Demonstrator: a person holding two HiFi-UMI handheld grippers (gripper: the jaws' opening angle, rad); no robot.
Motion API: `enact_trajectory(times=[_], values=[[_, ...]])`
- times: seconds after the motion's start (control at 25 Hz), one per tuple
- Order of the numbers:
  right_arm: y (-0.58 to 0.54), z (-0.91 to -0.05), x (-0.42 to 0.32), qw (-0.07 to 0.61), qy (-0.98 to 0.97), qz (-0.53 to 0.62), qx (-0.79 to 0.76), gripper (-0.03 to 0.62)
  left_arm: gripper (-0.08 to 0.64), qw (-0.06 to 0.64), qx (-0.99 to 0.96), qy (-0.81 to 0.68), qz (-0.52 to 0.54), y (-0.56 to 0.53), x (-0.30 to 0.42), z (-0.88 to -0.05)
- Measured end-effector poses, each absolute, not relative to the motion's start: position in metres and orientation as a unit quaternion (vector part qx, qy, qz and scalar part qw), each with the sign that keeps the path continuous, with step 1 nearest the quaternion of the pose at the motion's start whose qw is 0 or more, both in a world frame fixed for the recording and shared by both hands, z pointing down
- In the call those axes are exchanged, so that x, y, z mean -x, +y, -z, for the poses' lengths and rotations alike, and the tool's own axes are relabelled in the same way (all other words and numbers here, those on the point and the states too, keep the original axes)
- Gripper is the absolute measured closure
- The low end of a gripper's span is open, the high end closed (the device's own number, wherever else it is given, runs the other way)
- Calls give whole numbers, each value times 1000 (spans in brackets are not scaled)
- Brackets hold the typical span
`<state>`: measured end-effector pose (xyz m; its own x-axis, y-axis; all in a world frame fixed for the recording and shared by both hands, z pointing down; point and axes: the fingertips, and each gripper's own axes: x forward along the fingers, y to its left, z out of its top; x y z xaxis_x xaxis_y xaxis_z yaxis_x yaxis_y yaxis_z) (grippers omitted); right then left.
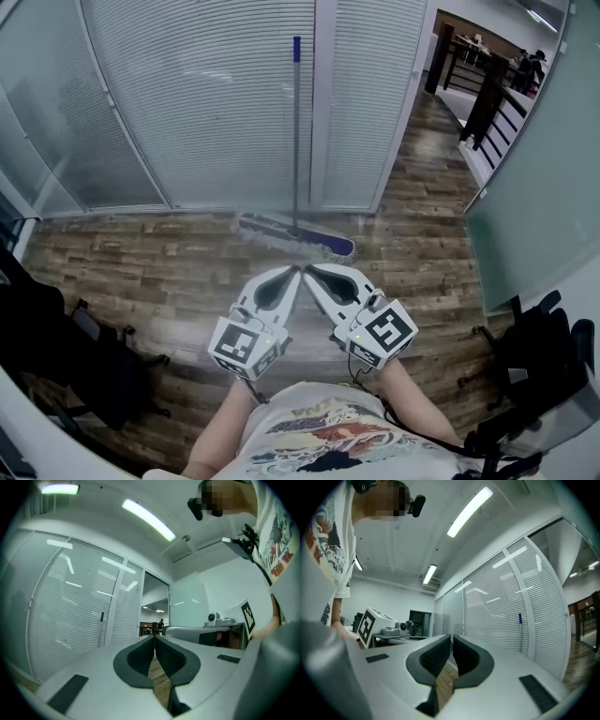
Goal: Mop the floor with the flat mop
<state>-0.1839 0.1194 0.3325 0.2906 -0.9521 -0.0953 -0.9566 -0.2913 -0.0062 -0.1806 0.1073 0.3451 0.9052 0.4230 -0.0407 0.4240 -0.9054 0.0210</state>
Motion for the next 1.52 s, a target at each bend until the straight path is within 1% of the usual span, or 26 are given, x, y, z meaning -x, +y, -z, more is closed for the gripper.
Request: enact_trajectory(times=[0.08,0.24,0.36,0.56,0.68,0.88,1.0,1.04,1.08,1.12,1.32,1.52], values=[[110,-332,182,25,591,-37,805,566,545,32,-974,225,18,98,179,-346],[95,-331,171,31,578,-37,814,566,545,3,-976,216,17,83,171,-344],[94,-334,160,30,570,-29,821,566,545,1,-978,210,12,80,161,-348],[91,-341,129,30,554,-21,832,566,545,13,-977,213,2,77,133,-358],[85,-345,103,42,552,-17,832,565,545,18,-977,213,-6,70,109,-363],[72,-350,39,65,564,-14,823,563,545,9,-980,200,-17,57,47,-369],[66,-348,-7,71,577,-15,814,557,542,-11,-979,202,-34,60,2,-374],[63,-347,-22,70,582,-13,810,531,540,-19,-978,203,-40,62,-14,-376],[59,-347,-37,70,588,-11,806,490,540,-24,-978,201,-45,63,-29,-377],[56,-347,-53,68,592,-10,803,471,538,-29,-979,197,-47,63,-46,-378],[50,-347,-135,39,607,-14,793,472,538,-27,-987,151,-51,49,-121,-377],[50,-350,-201,40,614,-10,788,472,538,-27,-993,110,-43,26,-178,-373]])
